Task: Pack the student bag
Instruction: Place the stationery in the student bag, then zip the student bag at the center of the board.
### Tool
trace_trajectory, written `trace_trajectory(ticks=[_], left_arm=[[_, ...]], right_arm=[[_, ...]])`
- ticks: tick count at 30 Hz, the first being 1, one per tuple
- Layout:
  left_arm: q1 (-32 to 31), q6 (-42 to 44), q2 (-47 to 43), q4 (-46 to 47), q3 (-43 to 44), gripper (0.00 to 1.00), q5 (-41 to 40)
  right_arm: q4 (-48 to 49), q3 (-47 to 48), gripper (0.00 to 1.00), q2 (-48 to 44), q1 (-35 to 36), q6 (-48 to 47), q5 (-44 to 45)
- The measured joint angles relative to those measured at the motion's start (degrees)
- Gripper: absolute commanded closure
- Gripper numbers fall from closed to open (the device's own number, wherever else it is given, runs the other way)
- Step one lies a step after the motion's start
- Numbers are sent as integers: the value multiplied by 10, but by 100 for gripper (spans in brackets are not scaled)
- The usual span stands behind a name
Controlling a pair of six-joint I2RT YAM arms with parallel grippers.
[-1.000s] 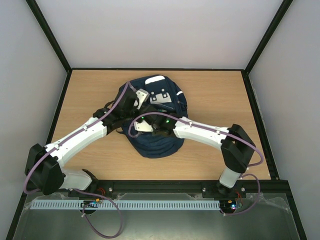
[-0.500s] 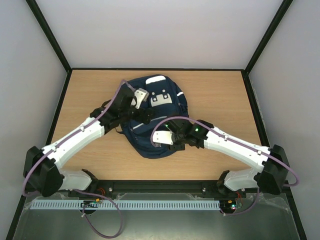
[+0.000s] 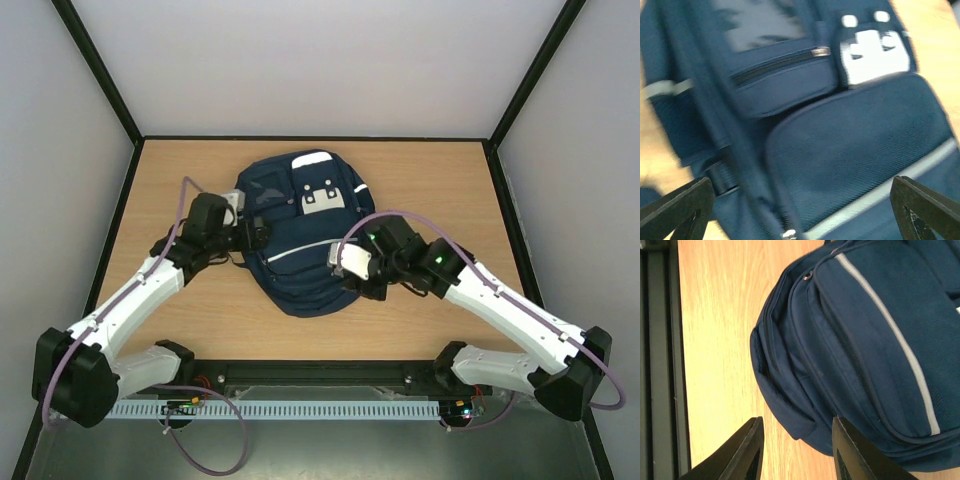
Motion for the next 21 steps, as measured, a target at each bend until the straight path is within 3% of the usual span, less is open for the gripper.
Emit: trace_trajectory(ticks=[5, 9, 16, 21], left_arm=[[79, -65, -32, 28, -93, 6, 12], [92, -105, -43, 85, -163, 12, 60], [40, -138, -16, 191, -212, 16, 120], [-31, -139, 11, 250, -212, 20, 118]], right_arm=[[12, 30, 59, 2, -52, 45, -61], [55, 30, 60, 27, -97, 82, -95], [149, 23, 60, 151, -160, 141, -110], [191, -9, 59, 189, -166, 166, -57]])
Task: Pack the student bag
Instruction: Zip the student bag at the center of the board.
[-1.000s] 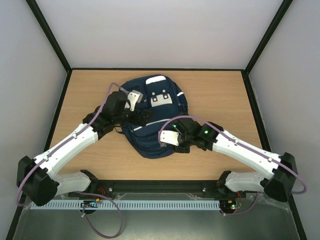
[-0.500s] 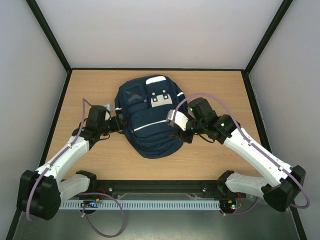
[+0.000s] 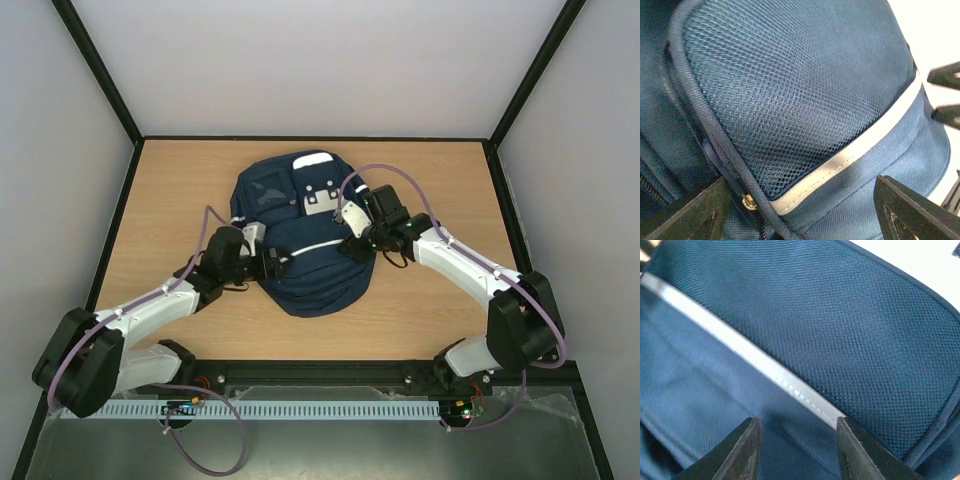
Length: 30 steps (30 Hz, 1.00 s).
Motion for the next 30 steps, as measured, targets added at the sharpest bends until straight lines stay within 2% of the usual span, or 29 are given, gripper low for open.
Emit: trace_trajectory(ticks=[5, 8, 12, 16, 20, 24, 26, 30], left_arm=[[-67, 6, 41, 27, 4, 23, -11], [-101, 12, 54, 12, 22, 23, -16], [-126, 32, 44, -87, 81, 21, -52], [-134, 70, 3, -220, 147, 17, -126], [-135, 114, -21, -275, 185, 14, -199], [-135, 167, -2, -310, 196, 20, -235], [-135, 199, 21, -325, 204, 29, -239], [-138, 273, 43, -340, 205, 36, -241]], right_arm=[[33, -12, 59, 7, -1, 11, 69], [46, -21, 59, 7, -2, 11, 96], [58, -35, 59, 7, -3, 10, 113], [65, -44, 59, 2, -3, 8, 113], [64, -49, 59, -7, -3, 1, 101], [64, -51, 59, -16, -3, -6, 83], [63, -52, 59, -21, -3, -8, 75], [62, -56, 59, -25, -3, -10, 59]])
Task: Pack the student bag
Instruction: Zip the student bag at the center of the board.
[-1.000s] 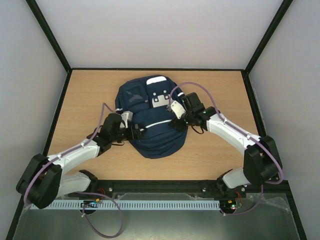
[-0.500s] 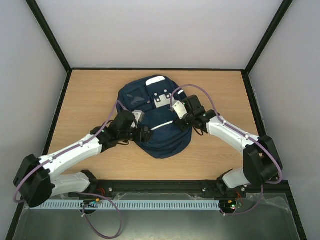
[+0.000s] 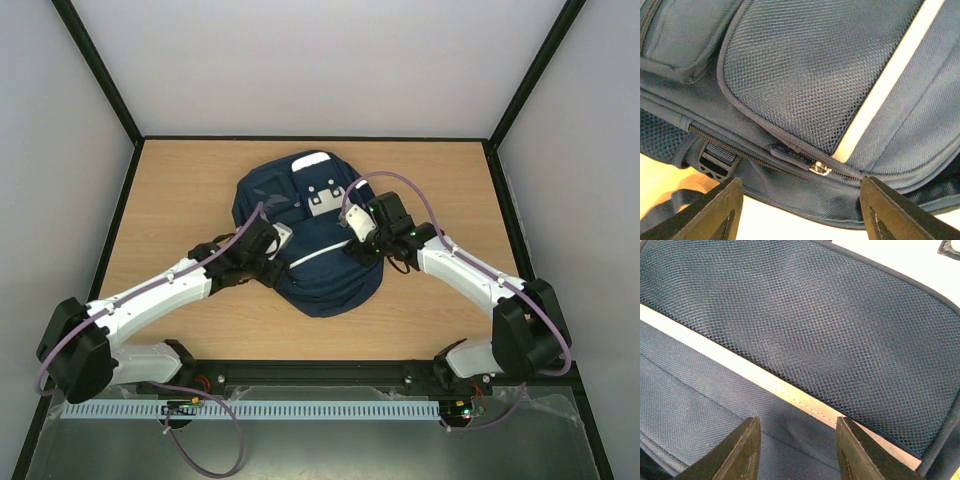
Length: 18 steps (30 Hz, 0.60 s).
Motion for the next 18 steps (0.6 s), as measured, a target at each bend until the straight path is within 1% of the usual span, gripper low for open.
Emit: trace_trajectory(ticks=[8, 14, 18], left_arm=[[-9, 120, 3, 3, 0, 36, -18], [-10, 177, 71, 3, 17, 35, -19], [-10, 203, 91, 7, 20, 33, -6]], right_arm=[[-2, -2, 59, 0, 0, -6, -20], [-4, -2, 59, 0, 0, -7, -27], [-5, -2, 59, 0, 0, -8, -30]])
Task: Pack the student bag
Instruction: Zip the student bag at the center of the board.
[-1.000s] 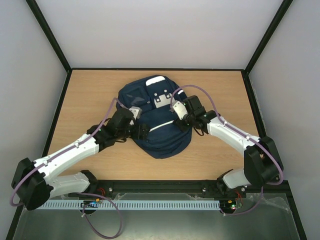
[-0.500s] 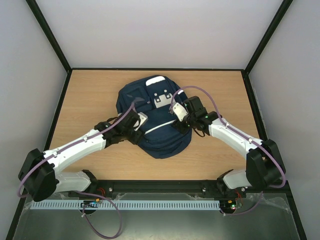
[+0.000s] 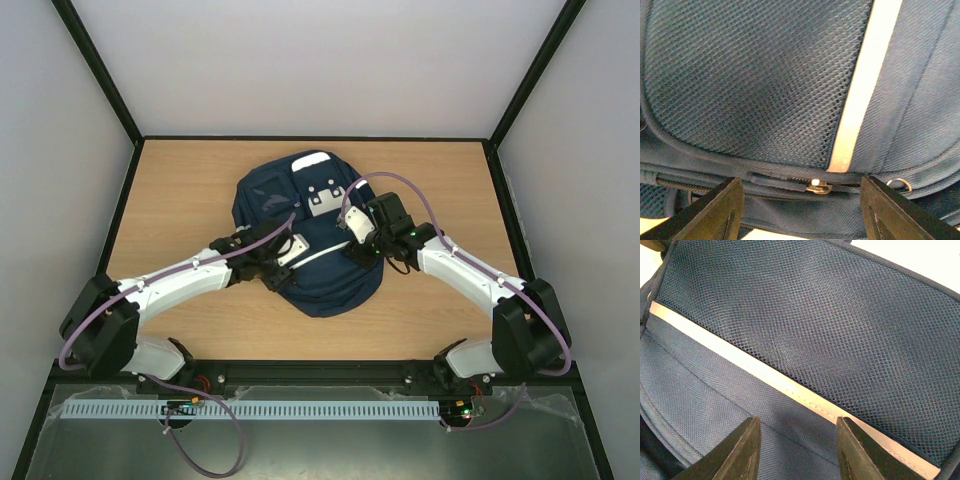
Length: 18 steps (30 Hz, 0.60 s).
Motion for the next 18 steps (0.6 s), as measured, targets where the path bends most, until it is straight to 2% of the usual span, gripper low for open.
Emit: trace_trajectory(ticks=[12, 18], left_arm=[[-13, 10, 7, -5, 4, 28, 39], [-14, -12, -8, -35, 7, 31, 137]], right_arm=[[-2, 0, 59, 0, 0, 0, -7], [-4, 0, 60, 0, 0, -1, -7]])
